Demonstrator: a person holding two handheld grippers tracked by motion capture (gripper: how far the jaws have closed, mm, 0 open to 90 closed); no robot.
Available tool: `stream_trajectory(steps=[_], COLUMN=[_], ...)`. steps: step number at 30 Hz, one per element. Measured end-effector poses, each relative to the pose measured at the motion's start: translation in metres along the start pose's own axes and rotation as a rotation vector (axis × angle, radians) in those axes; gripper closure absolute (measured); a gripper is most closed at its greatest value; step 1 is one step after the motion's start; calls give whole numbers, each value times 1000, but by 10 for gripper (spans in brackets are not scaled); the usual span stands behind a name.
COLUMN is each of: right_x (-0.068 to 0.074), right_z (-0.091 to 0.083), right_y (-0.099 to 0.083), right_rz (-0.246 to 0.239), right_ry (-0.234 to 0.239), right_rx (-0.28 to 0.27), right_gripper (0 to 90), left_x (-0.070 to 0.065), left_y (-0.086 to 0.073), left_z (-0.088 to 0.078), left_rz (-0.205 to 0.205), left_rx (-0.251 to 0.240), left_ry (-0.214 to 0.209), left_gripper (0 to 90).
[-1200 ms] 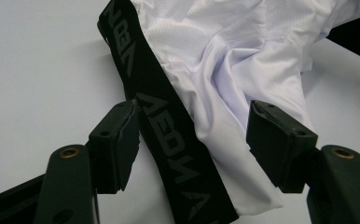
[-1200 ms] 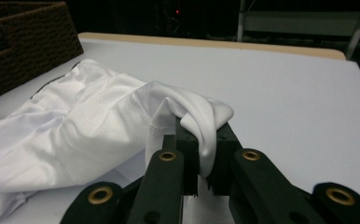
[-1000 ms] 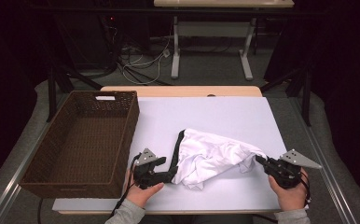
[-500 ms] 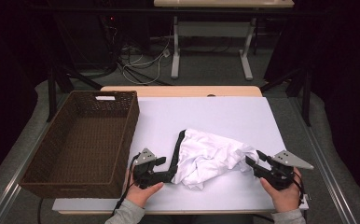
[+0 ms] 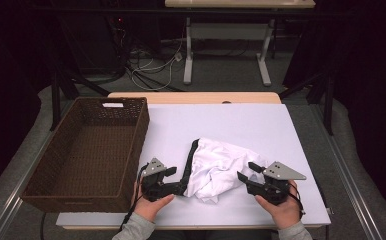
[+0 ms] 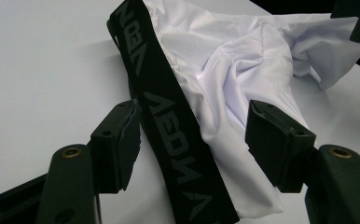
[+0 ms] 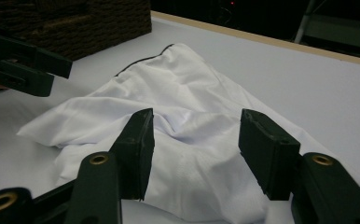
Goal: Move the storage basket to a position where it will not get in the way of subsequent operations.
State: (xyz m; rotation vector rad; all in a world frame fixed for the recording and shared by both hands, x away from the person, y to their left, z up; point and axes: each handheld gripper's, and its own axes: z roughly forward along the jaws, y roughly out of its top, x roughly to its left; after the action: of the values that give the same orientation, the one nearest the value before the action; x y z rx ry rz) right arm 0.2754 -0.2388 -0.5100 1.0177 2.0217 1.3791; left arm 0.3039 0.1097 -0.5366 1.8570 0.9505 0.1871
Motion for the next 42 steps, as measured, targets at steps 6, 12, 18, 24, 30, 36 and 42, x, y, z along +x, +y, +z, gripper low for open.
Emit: stream_trajectory(steps=[6,12,18,24,30,36,42], right_x=[11,24,37,48,52,56,59], right_z=[13,27,38,47,54,58,62], right_y=[8,7,4,2,-8,-18,-24], right_rz=[-14,-29,-33,-42,-45,-57,-72], right_ry=[57,84,124,157,182,207,215], right_rx=[6,49,77,97,142,184,204], right_gripper=[453,453,464,469,473,468,452], left_x=[0,0,1,1,0,-1,-3], left_y=[1,1,1,1,-1,-3,-3], left_z=[-1,-1,-3,-3,-1,3,3], left_rz=[-6,-5,-8,-9,0,10,6], left_rx=[-12,-19,-19,-23,-13,-4,7], left_ry=[0,2,2,3,2,-7,-17], left_gripper=[358,357,357,357,351,342,331])
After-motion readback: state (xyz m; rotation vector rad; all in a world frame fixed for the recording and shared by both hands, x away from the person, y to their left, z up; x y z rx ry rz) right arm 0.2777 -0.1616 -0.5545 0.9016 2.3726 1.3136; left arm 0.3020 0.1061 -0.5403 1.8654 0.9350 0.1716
